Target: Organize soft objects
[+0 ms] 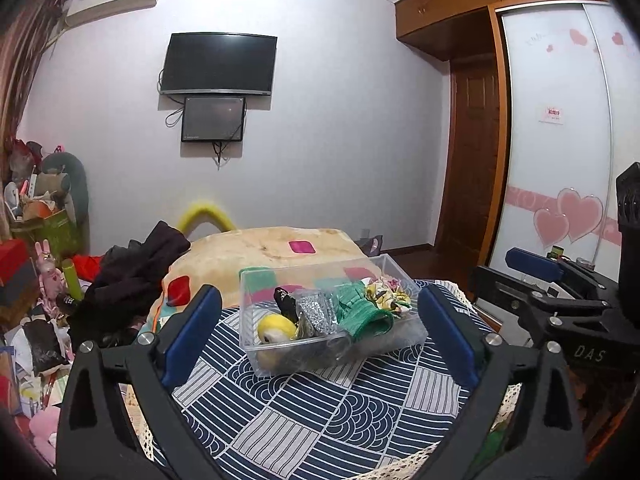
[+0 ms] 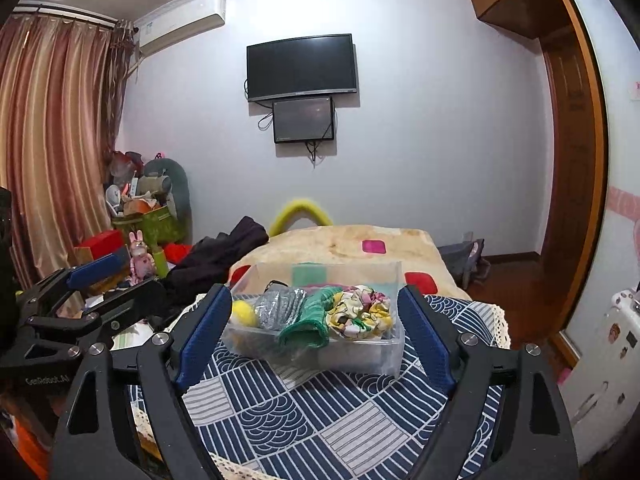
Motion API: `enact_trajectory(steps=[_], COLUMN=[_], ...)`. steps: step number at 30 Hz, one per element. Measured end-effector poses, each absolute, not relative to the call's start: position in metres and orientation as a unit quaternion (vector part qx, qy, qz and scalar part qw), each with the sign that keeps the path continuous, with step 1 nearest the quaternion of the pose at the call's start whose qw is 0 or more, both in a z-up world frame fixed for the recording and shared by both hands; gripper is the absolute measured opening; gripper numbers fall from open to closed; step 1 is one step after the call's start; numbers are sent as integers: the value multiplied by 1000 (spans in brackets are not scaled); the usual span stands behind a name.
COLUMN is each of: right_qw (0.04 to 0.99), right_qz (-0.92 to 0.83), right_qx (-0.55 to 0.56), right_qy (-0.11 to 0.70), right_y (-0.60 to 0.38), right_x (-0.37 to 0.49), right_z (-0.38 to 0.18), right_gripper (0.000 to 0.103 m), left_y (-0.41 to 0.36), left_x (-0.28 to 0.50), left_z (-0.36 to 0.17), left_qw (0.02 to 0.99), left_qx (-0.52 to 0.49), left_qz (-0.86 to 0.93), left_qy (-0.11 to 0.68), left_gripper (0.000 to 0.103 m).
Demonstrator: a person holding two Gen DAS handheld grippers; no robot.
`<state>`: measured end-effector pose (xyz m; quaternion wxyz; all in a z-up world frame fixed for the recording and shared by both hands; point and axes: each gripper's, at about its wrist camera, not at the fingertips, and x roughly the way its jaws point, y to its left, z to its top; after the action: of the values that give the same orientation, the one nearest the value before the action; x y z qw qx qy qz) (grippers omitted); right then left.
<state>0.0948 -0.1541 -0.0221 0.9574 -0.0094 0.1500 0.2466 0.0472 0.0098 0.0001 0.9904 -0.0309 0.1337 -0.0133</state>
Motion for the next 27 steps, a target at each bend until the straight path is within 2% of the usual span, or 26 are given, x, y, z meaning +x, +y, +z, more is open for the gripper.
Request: enact_trajectory(steps=[27], right_qw=[958], right_qz=[249], right_qx=[-8], right_qy=[146], right_y=[-156], right_x=[89], right_z=[-20], right_gripper=[87], left_y=[7], left_x=[40], left_z=[3], left_qw=[992], left_qx=[-28], left_qz=[-19], left_qy=[125], left_gripper=[100])
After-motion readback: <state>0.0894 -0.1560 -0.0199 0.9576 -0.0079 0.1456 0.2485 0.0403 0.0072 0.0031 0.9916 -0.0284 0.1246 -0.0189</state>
